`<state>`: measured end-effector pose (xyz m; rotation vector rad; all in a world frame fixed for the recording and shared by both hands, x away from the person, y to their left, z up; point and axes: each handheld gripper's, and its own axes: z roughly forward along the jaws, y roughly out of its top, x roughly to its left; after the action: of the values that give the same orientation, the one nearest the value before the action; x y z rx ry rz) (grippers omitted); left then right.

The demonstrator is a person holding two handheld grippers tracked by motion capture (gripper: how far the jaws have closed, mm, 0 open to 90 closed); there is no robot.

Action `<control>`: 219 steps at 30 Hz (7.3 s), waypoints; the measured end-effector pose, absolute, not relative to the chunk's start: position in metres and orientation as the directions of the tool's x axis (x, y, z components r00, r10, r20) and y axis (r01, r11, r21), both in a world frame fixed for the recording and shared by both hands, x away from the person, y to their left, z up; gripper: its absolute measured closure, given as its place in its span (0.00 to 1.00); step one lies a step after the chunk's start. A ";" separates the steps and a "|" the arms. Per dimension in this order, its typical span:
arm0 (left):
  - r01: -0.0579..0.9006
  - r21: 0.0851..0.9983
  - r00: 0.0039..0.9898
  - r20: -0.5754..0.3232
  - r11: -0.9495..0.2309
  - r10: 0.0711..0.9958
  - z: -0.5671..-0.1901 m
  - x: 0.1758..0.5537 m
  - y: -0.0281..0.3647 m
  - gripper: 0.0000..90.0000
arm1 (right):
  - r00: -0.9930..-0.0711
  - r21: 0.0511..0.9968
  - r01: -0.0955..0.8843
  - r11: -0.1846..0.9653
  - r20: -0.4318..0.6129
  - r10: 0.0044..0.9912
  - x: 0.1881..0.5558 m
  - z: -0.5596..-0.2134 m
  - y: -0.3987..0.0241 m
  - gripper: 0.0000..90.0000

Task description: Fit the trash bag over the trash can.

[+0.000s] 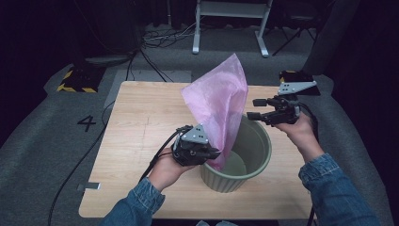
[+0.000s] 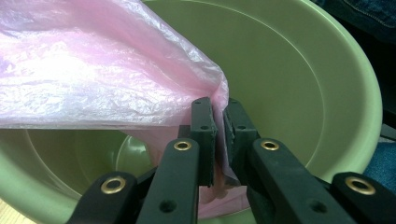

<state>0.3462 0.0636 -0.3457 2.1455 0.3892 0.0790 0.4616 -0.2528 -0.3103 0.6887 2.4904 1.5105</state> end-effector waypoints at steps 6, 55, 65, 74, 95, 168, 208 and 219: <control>0.246 0.816 0.948 -0.092 -0.523 0.303 -0.346 0.346 0.064 0.94 | -0.890 0.858 0.317 0.404 0.122 0.440 0.475 -0.311 -0.231 0.37; 0.352 0.878 0.843 -0.147 -0.323 0.518 -0.326 0.383 0.103 0.30 | -0.987 0.841 -0.126 0.526 -0.157 0.014 0.342 -0.299 -0.240 0.96; 0.268 0.898 0.887 -0.090 -0.347 0.453 -0.323 0.378 0.096 0.70 | -0.989 0.831 -0.123 0.542 -0.148 0.001 0.337 -0.304 -0.244 0.96; 0.093 0.922 0.921 0.064 -0.376 0.385 -0.312 0.344 0.089 0.99 | -0.986 0.788 -0.064 0.613 -0.145 0.084 0.339 -0.310 -0.245 0.83; 0.007 0.882 0.950 0.141 -0.471 0.278 -0.316 0.329 0.076 0.99 | -0.938 0.894 0.057 0.445 -0.105 0.331 0.379 -0.247 -0.261 0.71; -0.108 0.844 0.920 0.285 -0.525 0.269 -0.314 0.325 0.015 1.00 | -0.930 0.894 -0.033 0.447 -0.191 0.313 0.335 -0.268 -0.240 0.83; -0.119 0.882 0.929 0.261 -0.455 0.262 -0.307 0.320 0.023 1.00 | -0.967 0.845 -0.078 0.528 -0.193 0.165 0.341 -0.275 -0.229 0.90; -0.116 0.878 0.917 0.275 -0.465 0.290 -0.309 0.319 0.027 1.00 | -0.960 0.823 -0.053 0.565 -0.197 0.198 0.334 -0.279 -0.227 1.00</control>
<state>0.3193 0.0272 -0.3088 2.0014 0.1252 0.4741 0.3344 -0.2270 -0.2791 0.1199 2.5331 1.3459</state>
